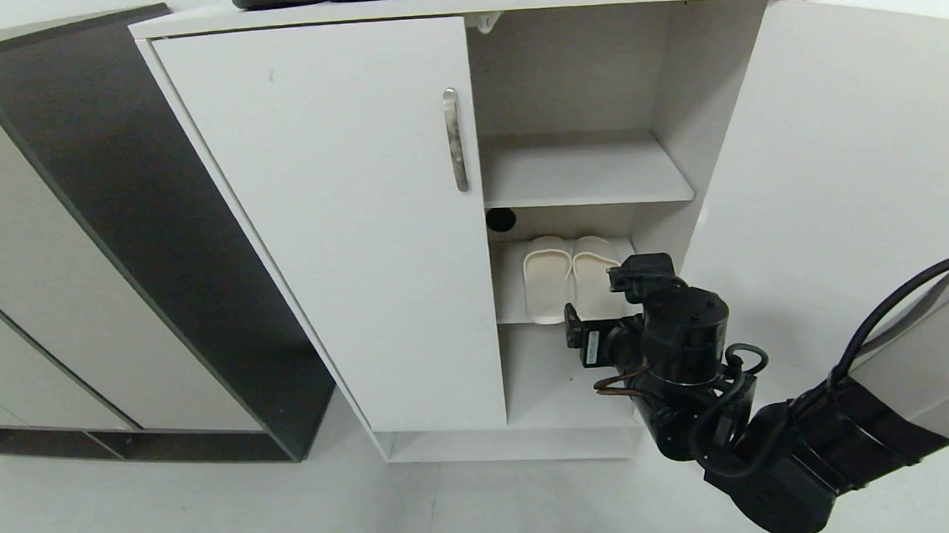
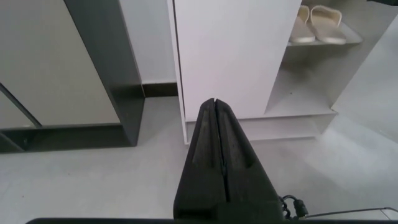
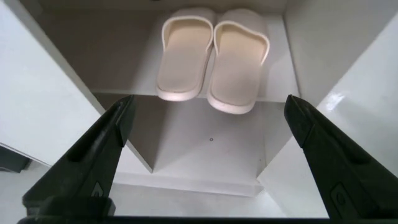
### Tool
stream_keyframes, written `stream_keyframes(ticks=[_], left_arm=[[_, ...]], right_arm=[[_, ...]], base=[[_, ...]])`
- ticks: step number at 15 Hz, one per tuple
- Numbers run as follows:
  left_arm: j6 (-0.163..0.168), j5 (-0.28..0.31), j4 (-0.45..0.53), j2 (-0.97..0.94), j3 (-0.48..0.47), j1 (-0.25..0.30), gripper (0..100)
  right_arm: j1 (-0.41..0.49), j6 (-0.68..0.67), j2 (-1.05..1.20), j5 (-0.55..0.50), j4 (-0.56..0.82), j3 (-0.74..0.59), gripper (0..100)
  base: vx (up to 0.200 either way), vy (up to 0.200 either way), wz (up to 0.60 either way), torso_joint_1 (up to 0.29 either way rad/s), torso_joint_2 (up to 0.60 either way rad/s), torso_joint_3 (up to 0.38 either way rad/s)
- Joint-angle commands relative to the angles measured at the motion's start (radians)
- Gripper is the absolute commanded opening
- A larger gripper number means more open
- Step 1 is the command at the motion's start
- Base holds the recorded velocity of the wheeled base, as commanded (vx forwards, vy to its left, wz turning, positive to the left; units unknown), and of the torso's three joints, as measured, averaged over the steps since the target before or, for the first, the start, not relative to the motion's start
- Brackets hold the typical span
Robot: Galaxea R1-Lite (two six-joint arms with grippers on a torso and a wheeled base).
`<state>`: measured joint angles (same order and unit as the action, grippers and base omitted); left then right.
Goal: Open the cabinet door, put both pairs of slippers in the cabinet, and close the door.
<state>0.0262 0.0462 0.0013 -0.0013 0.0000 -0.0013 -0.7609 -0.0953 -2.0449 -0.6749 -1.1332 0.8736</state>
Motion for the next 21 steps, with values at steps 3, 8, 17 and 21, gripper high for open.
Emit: stream_keyframes(ticks=[3,8,17,21], left_arm=[[0.000,0.000,0.000,0.001,0.000,0.000,0],[0.000,0.000,0.000,0.001,0.000,0.000,0],[0.000,0.000,0.000,0.001,0.000,0.000,0],[0.000,0.000,-0.001,0.001,0.000,0.000,0]], right_arm=[[0.000,0.002,-0.005,0.000,0.000,-0.007,100],[0.002,0.008,-0.001,0.000,-0.002,-0.028,100],[0.009,0.016,-0.008,0.001,-0.002,-0.044,100],[0.006,0.028,-0.008,0.001,-0.014,-0.059,100]], base=[[0.000,0.000,0.00,0.004,0.00,0.199],[0.000,0.000,0.00,0.004,0.01,0.197],[0.000,0.000,0.00,0.000,0.00,0.012],[0.000,0.050,0.00,-0.001,0.00,0.001]])
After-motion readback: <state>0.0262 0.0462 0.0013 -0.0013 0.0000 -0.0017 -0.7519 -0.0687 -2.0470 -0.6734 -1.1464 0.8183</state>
